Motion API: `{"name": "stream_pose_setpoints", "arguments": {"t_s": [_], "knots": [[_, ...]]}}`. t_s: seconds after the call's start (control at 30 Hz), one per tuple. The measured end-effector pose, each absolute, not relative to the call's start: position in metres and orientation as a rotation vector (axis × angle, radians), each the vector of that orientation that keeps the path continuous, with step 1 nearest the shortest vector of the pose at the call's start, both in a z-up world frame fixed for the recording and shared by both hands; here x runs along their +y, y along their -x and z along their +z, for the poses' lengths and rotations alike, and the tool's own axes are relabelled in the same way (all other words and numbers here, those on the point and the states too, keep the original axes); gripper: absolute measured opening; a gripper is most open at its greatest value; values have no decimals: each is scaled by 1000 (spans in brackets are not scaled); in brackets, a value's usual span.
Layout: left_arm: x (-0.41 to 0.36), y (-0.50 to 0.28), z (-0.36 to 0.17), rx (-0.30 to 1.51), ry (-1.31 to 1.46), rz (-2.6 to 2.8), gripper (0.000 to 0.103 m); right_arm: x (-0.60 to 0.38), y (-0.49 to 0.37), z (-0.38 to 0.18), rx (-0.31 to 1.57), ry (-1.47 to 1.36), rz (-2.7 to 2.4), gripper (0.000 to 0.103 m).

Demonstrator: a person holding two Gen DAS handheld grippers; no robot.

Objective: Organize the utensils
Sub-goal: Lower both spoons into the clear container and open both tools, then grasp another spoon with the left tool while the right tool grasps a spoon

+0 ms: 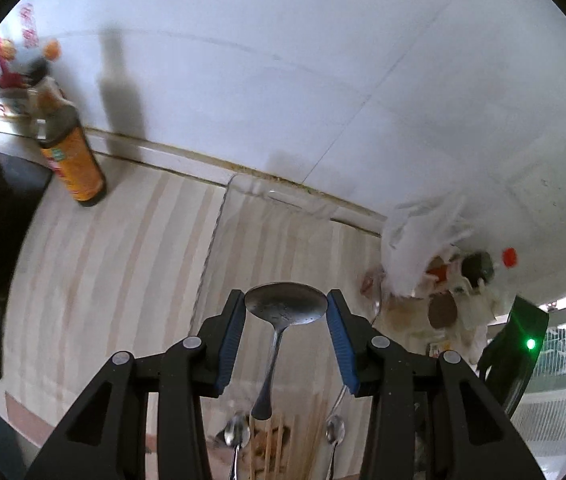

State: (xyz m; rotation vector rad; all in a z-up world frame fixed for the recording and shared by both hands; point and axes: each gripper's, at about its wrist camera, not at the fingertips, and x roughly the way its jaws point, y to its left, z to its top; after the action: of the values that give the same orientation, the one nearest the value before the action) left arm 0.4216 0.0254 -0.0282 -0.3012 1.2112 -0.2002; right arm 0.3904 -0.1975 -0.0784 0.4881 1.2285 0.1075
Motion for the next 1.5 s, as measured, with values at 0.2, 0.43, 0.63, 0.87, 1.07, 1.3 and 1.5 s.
{"name": "stream_pose_setpoints", "arguments": {"t_s": [0.2,0.43,0.63,0.87,1.07,1.3,1.5], "knots": [[23,-460,-78,1363,261,-209,39,-183,-428,-123,1332,-486,86,7],[28,-446,-68,1292,134,-166,60,-185,-427,-132,1350,-449,54,33],[44,-403,-32,1090,25,-51,84,-207,-391,-96,1256,-392,-16,45],[53,-345,-40,1052,-45,4,103,-232,-325,-78,1147,-359,-97,61],[39,-289,-106,1232,-94,-20,103,-258,-265,-110,1229,-323,-160,61],[12,-243,-200,1490,-97,-101,80,-267,-222,-179,1408,-355,-122,52],[6,-243,-231,1553,-65,-121,53,-241,-216,-220,1492,-279,-51,42]]}}
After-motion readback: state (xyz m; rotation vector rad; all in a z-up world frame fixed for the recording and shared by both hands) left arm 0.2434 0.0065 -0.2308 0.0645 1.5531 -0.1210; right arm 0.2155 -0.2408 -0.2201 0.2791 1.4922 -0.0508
